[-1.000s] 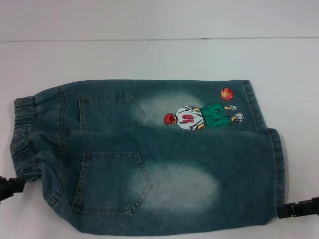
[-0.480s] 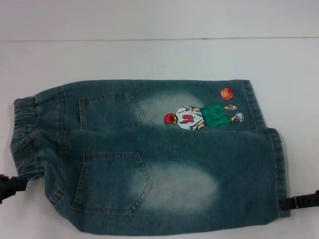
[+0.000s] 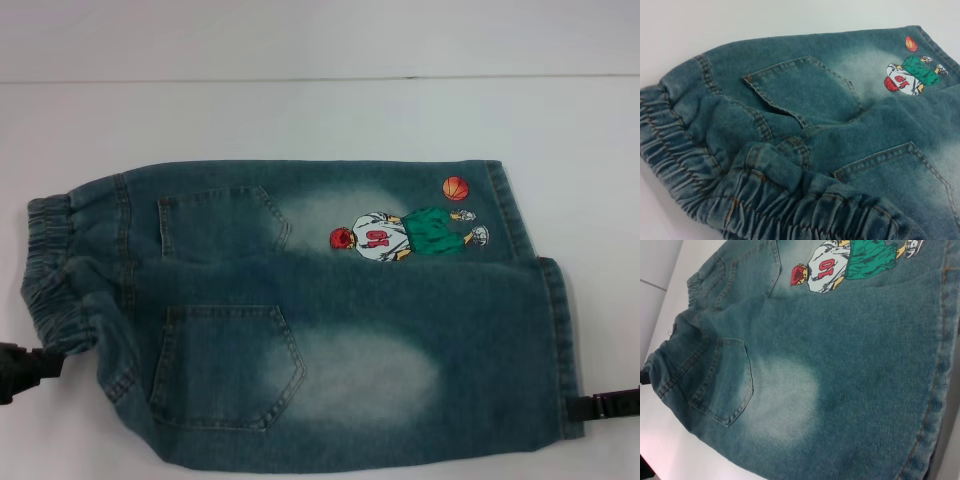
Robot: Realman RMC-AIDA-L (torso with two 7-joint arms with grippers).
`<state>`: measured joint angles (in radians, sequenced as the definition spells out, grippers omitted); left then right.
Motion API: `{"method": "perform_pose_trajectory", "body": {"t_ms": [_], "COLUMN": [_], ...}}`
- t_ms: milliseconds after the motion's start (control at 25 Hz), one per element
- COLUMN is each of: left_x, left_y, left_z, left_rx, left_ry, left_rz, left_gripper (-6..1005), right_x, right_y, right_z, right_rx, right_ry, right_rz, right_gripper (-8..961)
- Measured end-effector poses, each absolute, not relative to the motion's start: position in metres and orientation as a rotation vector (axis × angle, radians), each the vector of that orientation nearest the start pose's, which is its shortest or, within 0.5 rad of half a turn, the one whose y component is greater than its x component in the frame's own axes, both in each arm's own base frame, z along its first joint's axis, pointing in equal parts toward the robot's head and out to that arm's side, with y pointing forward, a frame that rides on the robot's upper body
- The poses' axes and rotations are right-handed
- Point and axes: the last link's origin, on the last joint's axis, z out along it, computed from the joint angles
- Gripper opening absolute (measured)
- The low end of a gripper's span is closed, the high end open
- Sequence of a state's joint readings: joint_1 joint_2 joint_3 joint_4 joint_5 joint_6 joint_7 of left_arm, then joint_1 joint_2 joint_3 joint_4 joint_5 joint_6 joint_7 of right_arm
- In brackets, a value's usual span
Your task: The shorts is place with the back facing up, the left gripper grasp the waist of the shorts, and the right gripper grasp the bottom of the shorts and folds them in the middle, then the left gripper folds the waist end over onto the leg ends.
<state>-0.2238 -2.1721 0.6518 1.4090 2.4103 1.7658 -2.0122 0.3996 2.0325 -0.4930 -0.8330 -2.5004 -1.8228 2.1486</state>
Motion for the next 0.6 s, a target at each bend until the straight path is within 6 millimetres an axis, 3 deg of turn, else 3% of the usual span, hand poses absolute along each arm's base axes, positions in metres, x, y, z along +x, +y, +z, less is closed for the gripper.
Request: {"method": "perform_pose_trajectory", "body": {"t_ms": [360, 600], "left_x": [-0.3118, -0.3127], "left_y": [0.2531, 0.2533], "left_z": [0.0782, 0.0771], "left_rx": [-2.449, -2.449], "left_ry": [-1.249, -1.256], "left_rz": [-0.090, -0.092], "left_gripper": [51, 51], "right_x": [0.3412, 0.3420], "right_y": [0.2514, 0.2515], "right_z": [0.0435, 0.0446], "right_rx": [-2.424, -2.420], "right_ry": [1.892, 1.885], "right_rz": [0.253, 0.252], "right_gripper": [469, 394]}}
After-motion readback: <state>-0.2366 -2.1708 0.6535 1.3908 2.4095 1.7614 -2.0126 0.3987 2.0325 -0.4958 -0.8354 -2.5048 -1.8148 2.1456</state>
